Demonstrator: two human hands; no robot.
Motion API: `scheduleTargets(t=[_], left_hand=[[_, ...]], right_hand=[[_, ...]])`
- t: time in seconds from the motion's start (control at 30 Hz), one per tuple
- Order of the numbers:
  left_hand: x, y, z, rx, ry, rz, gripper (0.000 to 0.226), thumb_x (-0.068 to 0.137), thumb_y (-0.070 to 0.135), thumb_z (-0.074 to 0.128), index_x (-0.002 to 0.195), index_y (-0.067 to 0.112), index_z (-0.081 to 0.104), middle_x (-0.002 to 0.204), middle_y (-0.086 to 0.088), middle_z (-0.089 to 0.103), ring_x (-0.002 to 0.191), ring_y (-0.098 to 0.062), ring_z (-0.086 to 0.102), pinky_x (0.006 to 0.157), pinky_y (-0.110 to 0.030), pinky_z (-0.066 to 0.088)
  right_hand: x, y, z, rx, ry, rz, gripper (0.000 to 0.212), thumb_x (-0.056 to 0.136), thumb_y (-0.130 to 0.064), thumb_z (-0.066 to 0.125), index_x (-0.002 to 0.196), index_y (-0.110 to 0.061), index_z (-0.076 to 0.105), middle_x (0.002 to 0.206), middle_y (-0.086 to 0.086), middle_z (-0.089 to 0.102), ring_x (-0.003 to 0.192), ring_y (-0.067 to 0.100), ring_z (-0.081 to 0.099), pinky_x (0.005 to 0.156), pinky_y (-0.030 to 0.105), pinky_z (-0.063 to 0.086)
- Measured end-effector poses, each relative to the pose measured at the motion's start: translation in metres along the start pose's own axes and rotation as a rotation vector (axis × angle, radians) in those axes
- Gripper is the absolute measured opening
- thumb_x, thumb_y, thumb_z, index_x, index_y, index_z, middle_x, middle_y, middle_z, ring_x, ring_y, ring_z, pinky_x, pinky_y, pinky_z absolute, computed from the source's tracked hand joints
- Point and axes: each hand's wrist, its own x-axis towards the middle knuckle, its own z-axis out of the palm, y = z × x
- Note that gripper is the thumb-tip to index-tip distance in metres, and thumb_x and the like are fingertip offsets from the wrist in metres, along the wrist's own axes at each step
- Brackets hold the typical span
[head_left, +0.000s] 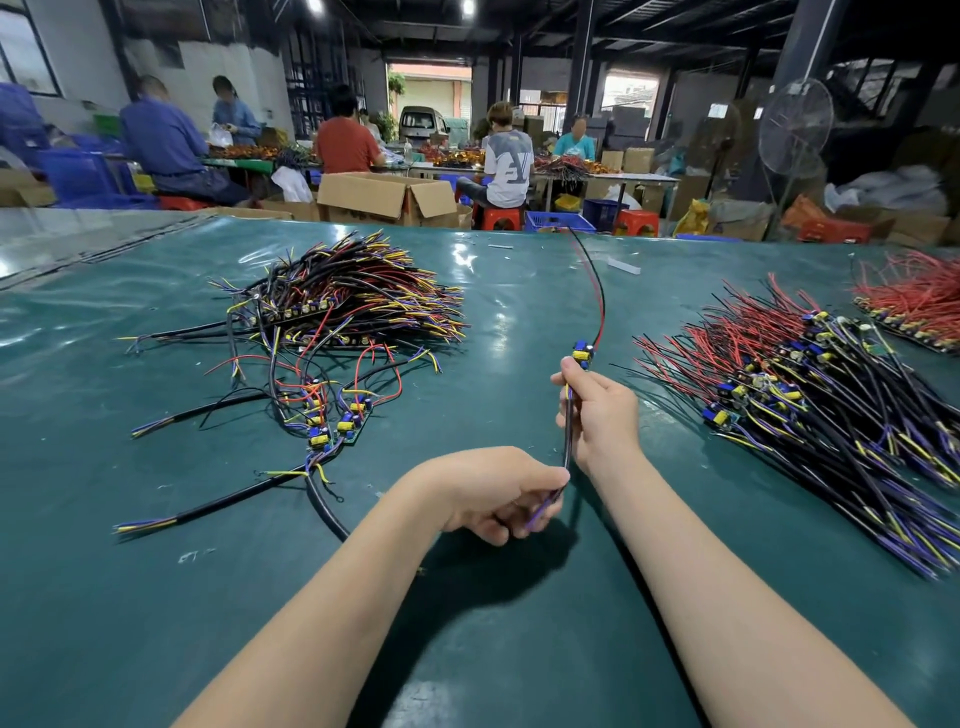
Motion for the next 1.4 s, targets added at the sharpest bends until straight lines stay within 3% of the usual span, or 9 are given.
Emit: scheduleTargets(t=[0.13, 0.3, 0.5, 0.77, 0.87, 0.97, 1.17, 1.27, 1.4], left_hand=[[-0.008, -0.003, -0.015, -0.042, 0.119, 0.028, 0.036, 0.096, 0.034, 0.044, 0.069, 0.017, 0.059, 0.058, 0.007, 0.060, 0.045, -0.003, 0.053, 0.044, -0.013, 0.044], [-0.005, -0.015, -0.040, -0.523, 0.639, 0.153, 0.025, 0.098, 0.030, 0.044, 0.081, 0.015, 0.056, 0.075, -0.001, 0.055, 0.057, -0.011, 0.052, 0.044, -0.017, 0.049], [-0.004, -0.023, -0.046, -0.570, 0.795, 0.259, 0.022, 0.092, 0.017, 0.055, 0.073, 0.017, 0.066, 0.069, 0.000, 0.062, 0.064, -0.010, 0.058, 0.047, -0.014, 0.049], [-0.010, -0.021, -0.057, -0.943, 0.993, 0.217, 0.026, 0.088, 0.018, 0.058, 0.062, 0.017, 0.060, 0.045, 0.013, 0.061, 0.051, 0.001, 0.057, 0.053, -0.017, 0.043], [-0.011, -0.019, -0.057, -1.127, 0.956, 0.228, 0.024, 0.088, 0.016, 0.056, 0.064, 0.015, 0.058, 0.042, 0.011, 0.059, 0.032, 0.003, 0.049, 0.038, -0.008, 0.039], [-0.011, -0.018, -0.056, -1.239, 0.859, 0.229, 0.023, 0.090, 0.018, 0.053, 0.068, 0.014, 0.059, 0.044, 0.011, 0.061, 0.033, 0.001, 0.051, 0.037, -0.007, 0.039], [-0.008, -0.020, -0.054, -1.080, 0.879, 0.209, 0.018, 0.090, 0.023, 0.058, 0.073, 0.018, 0.063, 0.055, 0.014, 0.065, 0.054, -0.001, 0.057, 0.042, -0.009, 0.044], [-0.005, -0.021, -0.051, -1.055, 0.908, 0.222, 0.019, 0.089, 0.019, 0.060, 0.071, 0.014, 0.062, 0.071, 0.006, 0.064, 0.064, -0.006, 0.055, 0.041, -0.009, 0.044], [0.000, -0.015, -0.041, -0.998, 0.871, 0.234, 0.017, 0.089, 0.010, 0.059, 0.072, 0.007, 0.058, 0.046, 0.004, 0.063, 0.038, -0.006, 0.058, 0.036, -0.012, 0.044]], right_hand=[[-0.004, -0.006, 0.001, -0.042, -0.139, 0.194, 0.030, 0.092, -0.018, 0.054, 0.064, -0.007, 0.054, 0.034, -0.008, 0.040, 0.028, 0.002, 0.031, 0.031, 0.013, 0.026], [-0.024, -0.003, 0.013, -0.329, -0.541, 0.376, 0.035, 0.096, -0.026, 0.046, 0.063, -0.014, 0.047, 0.040, -0.006, 0.044, 0.030, 0.003, 0.035, 0.033, 0.010, 0.027], [-0.036, -0.002, 0.019, -0.499, -0.807, 0.432, 0.032, 0.099, -0.024, 0.038, 0.068, -0.016, 0.043, 0.045, -0.005, 0.051, 0.033, 0.004, 0.042, 0.031, 0.012, 0.031], [-0.030, -0.004, 0.015, -0.561, -0.738, 0.254, 0.027, 0.094, -0.014, 0.051, 0.069, -0.011, 0.061, 0.044, -0.006, 0.047, 0.035, 0.004, 0.037, 0.031, 0.012, 0.022], [-0.030, -0.006, 0.016, -0.500, -0.798, 0.240, 0.028, 0.093, -0.013, 0.051, 0.067, -0.011, 0.061, 0.046, -0.006, 0.050, 0.036, 0.004, 0.040, 0.032, 0.012, 0.023], [-0.030, -0.005, 0.016, -0.550, -0.772, 0.194, 0.029, 0.092, -0.014, 0.053, 0.064, -0.012, 0.061, 0.047, -0.005, 0.050, 0.038, 0.005, 0.042, 0.034, 0.014, 0.025], [-0.029, 0.004, 0.015, -0.858, -0.462, -0.099, 0.007, 0.083, -0.018, 0.065, 0.076, -0.019, 0.062, 0.060, -0.001, 0.052, 0.049, 0.016, 0.046, 0.038, 0.018, 0.036], [-0.036, 0.010, 0.022, -0.904, -0.450, -0.278, 0.028, 0.077, -0.026, 0.072, 0.102, -0.023, 0.060, 0.078, -0.001, 0.055, 0.064, 0.018, 0.051, 0.064, 0.029, 0.047], [-0.044, 0.011, 0.027, -1.158, -0.416, -0.636, 0.041, 0.074, -0.033, 0.073, 0.111, -0.020, 0.062, 0.093, -0.002, 0.060, 0.081, 0.020, 0.056, 0.077, 0.032, 0.045]])
